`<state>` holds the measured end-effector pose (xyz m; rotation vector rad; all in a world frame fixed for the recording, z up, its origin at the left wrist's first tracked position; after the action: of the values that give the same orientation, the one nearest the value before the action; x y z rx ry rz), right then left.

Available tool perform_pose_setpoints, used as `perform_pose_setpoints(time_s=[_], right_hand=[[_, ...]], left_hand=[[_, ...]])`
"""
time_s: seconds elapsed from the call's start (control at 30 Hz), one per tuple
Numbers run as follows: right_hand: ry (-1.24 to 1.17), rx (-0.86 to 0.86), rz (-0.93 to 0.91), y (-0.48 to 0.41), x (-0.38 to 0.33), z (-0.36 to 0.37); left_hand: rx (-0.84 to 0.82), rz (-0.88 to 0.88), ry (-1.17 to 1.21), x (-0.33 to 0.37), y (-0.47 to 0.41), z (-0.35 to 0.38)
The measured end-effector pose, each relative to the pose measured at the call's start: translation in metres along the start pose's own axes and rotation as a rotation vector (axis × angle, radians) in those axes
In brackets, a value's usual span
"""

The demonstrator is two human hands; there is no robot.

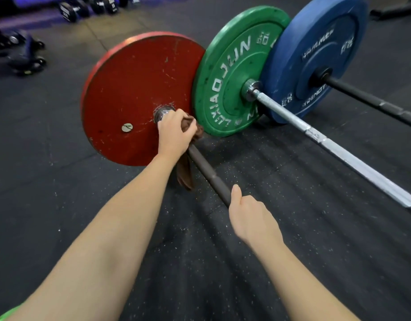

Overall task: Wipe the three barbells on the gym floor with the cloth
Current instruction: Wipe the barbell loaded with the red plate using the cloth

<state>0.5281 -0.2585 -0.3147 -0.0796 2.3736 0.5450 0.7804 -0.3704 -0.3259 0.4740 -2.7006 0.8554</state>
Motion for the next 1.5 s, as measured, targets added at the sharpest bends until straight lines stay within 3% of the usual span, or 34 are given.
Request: perform_pose_setpoints(time_s=[0.2,0.4,0.57,0.77,0.93,1.0,1.23,1.37,1.5], right_hand=[[-0.045,0.032,0.022,-0.004,0.002,0.005],[0.054,-0.015,0.032,-0.009,0.006,0.007],[0.058,-0.028,0.024,-0.009,0.005,0.004],[0.036,0.034,-0.001,-0.007,0.005,0.004],[-0.029,0.038,0.010,-0.005,0.003,0.003],[-0.003,-0.005,0.020,-0.006,0.002,0.002],[-0.004,0.022,0.014,-0.006,0.003,0.002],[0.028,-0.008,0.024,-0.005,0.001,0.002],[-0.030,0.013,0.028,-0.003,0.000,0.000]], left_hand=[[0.001,-0.104,-0.106,0.008,-0.003,-0.003],[0.039,0.103,-0.065,0.031,0.041,-0.010],[-0.013,0.200,-0.144,0.013,0.012,-0.007],[-0.019,0.027,-0.256,-0.011,-0.034,0.000],[0.017,-0.287,-0.039,-0.009,-0.023,-0.007],[-0.019,-0.313,0.001,-0.007,-0.011,-0.014],[0.002,-0.033,0.037,0.025,0.052,-0.024],[-0.017,0.128,-0.060,0.015,0.023,-0.014],[-0.055,0.101,-0.214,-0.007,-0.023,-0.007]])
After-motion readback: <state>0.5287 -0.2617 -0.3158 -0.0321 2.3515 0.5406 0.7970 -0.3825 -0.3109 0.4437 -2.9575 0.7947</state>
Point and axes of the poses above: each hand's wrist, its own y-axis away from the middle knuckle, its own z-axis out of the palm, x = y × z, the point moved 1 cm from there along -y, towards the middle knuckle, and after that the axes turned 14 degrees about -y, right-handed, at the moved point
